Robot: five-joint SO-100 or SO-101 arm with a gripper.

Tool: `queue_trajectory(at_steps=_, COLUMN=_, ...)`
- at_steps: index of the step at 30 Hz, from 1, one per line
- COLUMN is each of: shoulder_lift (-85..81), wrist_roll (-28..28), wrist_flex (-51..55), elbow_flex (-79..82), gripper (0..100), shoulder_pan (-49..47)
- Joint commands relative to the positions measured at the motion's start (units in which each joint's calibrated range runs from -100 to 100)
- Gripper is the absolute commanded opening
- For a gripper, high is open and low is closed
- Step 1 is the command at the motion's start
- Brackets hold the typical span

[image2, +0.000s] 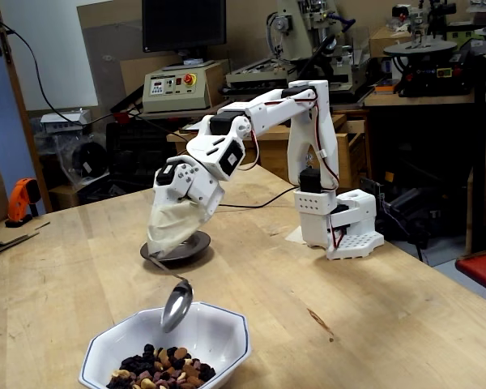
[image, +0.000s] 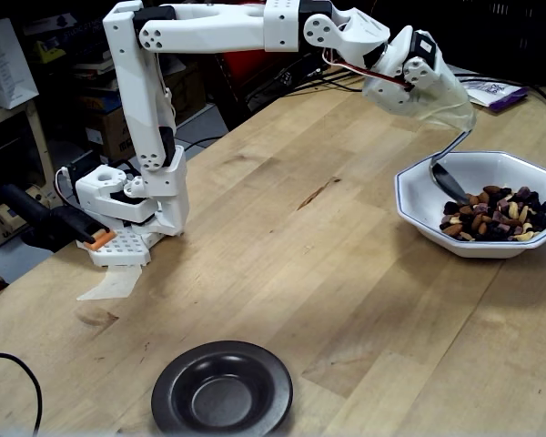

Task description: Use spoon to transfer food from the white bowl to brown plate

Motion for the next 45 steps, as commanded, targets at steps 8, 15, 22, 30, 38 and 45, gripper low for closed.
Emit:
queue_trajectory(at_steps=8, shoulder_lift=-1.68, wrist_roll=-0.39, wrist_flex=-18.88, elbow_flex=-2.71, gripper=4, shoulder_pan=-0.02)
queue_trajectory(at_steps=15, shoulder_lift=-3.31, wrist_roll=-0.34, wrist_flex=-21.57, elbow_flex=8.88, gripper=4, shoulder_pan=0.05)
queue_trajectory(at_steps=22, shoulder_lift=-11.35, wrist_roll=-0.05, wrist_flex=-35.01, elbow_flex=21.18, gripper=4, shoulder_pan=0.12)
queue_trajectory(at_steps=30, shoulder_lift=-15.8, wrist_roll=0.0, wrist_flex=-40.7, elbow_flex=27.38, gripper=4, shoulder_pan=3.83)
queue_trajectory(at_steps=38, shoulder_lift=-20.43, wrist_roll=0.05, wrist_flex=-33.35, elbow_flex=33.84, gripper=4, shoulder_pan=3.98)
queue_trajectory(at_steps=45, shoulder_lift=-22.56, wrist_roll=0.0, wrist_flex=-24.42, elbow_flex=34.46, gripper=4, shoulder_pan=3.98)
